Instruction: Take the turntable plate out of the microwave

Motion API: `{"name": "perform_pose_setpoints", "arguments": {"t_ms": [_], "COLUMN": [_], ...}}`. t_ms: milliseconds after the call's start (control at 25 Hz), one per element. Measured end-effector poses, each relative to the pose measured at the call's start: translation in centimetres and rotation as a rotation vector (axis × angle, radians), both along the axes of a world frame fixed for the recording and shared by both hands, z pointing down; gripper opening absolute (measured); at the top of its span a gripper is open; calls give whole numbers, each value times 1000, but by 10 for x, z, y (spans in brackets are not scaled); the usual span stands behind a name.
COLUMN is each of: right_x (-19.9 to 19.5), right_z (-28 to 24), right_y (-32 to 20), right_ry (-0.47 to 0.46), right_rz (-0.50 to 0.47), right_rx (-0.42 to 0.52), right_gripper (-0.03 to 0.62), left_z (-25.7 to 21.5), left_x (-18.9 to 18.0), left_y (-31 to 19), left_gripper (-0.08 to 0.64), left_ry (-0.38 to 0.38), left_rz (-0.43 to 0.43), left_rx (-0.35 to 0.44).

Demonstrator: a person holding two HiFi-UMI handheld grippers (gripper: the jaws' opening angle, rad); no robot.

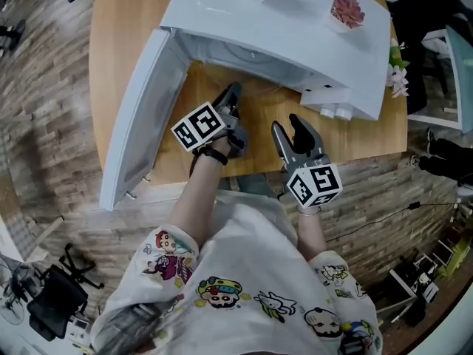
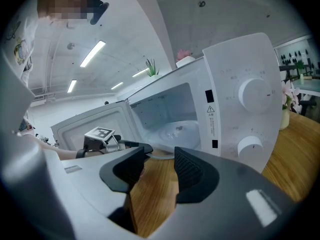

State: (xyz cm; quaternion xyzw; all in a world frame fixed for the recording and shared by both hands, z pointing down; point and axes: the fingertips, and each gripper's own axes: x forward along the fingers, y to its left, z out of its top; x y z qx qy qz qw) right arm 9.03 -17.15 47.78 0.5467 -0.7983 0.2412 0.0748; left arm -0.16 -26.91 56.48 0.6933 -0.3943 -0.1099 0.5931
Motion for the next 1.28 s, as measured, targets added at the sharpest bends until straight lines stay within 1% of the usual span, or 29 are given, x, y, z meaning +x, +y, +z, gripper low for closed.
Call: {"name": "perform_pose_setpoints", "arguments": {"t_ms": [280,440,720,800,1000,1280], "right_x": [-1,-2,-2,-2,0,-6], "right_z": [12,18,41,51,69,85], "right_y": [-5,-11,-20,-22,-31,-52], "right_ry": [-16,-43,-105,-146,-307,-491], "right_rz": [-9,6,32,52,117,175], "right_rx": [-28,-41,-115,-150,-229,-280], "right_gripper": [187,187,193,196,221,235], "left_z": [-1,0,-2,-3,-4,-2], "left_x": [-3,-7,-11,-14,-16,-21], "left_y": [13,21,31,33,41,46], "left_gripper": [61,61,57,55,55,54], "left_ry": [4,8,28,32,42,56], "left_rz": [-2,-5,-7,-9,-5,-8], "left_rx": [-14,-26,-33,-35,-38,-49]}}
